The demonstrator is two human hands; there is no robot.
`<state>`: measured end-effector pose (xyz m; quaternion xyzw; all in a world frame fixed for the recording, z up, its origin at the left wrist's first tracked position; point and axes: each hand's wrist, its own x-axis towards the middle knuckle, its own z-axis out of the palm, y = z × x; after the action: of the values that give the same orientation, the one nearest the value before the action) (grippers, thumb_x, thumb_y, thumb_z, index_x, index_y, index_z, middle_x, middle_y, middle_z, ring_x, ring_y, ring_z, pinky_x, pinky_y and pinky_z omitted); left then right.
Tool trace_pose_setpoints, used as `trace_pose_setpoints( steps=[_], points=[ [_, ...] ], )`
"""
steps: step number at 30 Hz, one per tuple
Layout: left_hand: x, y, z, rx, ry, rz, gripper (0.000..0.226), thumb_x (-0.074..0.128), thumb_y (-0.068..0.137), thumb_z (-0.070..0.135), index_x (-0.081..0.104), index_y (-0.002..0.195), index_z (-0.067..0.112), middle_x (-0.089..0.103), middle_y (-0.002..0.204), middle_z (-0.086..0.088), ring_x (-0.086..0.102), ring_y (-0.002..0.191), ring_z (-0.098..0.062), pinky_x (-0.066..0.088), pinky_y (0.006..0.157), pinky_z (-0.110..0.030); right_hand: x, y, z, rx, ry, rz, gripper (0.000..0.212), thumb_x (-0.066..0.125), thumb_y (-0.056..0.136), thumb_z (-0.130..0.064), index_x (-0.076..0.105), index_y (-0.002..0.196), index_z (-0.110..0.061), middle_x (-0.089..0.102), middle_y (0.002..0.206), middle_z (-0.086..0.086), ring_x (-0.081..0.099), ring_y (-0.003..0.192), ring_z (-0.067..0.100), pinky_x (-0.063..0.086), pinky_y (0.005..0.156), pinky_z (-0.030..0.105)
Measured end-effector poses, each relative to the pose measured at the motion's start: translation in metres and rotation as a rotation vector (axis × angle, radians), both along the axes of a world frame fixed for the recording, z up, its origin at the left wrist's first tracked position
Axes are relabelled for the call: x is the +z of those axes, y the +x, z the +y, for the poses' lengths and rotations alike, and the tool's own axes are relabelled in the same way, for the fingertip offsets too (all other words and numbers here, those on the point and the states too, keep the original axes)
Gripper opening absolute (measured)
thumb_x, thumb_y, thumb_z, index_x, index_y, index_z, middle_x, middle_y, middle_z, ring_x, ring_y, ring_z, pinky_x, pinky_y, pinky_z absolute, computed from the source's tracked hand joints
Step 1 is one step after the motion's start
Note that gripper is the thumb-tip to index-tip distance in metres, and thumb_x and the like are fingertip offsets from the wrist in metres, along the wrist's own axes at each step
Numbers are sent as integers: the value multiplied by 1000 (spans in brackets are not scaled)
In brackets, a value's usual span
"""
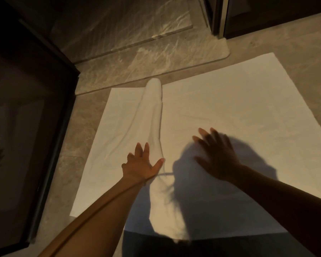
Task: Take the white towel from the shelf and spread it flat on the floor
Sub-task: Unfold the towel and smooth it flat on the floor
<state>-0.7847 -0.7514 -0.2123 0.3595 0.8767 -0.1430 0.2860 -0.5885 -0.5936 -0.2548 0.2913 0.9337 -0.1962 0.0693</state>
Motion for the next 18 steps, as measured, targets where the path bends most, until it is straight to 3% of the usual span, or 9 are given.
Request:
trace_pose_setpoints(
  steps=[3, 7, 11, 15, 18],
  points=[
    [6, 2, 0, 7, -33, 26, 89, 22, 82, 76, -3, 150, 24, -4, 160, -5, 27, 137, -37, 33, 106, -51, -3, -9, -3, 77, -4, -10, 67, 33, 88, -62, 9, 146, -40, -6, 158, -8, -9, 144, 23, -2, 111, 56],
    [17, -10, 1, 33, -96, -25, 92, 23, 81, 78, 1, 150, 21, 1, 159, -8, 29, 137, -37, 30, 109, -49, 1, -9, 11, 74, -14, -115, 67, 30, 89, -63, 2, 146, -41, -14, 157, -10, -15, 143, 21, -4, 112, 56],
    [46, -41, 18, -186, -157, -12, 81, 28, 80, 77, 34, 137, 21, 41, 139, -10, 48, 122, -32, 40, 100, -45, 34, -16, 33, 159, -79, -139, 68, 36, 92, -56, 6, 148, -33, -6, 159, -5, -9, 145, 22, 0, 114, 51],
    [62, -75, 27, -313, 3, -54, 62, 42, 88, 59, 36, 139, 23, 42, 140, -6, 47, 124, -30, 40, 101, -42, 56, -39, 34, 335, 49, -134, 65, 43, 92, -49, 17, 147, -27, 5, 159, 0, 7, 144, 28, 17, 112, 47],
    [48, -83, 19, -226, 181, -111, 55, 50, 90, 44, 38, 138, 19, 40, 142, -8, 44, 126, -29, 39, 102, -40, 46, -65, 3, 165, -60, -99, 63, 42, 93, -49, 17, 146, -29, 2, 159, -3, 3, 144, 27, 15, 112, 46]
  ],
)
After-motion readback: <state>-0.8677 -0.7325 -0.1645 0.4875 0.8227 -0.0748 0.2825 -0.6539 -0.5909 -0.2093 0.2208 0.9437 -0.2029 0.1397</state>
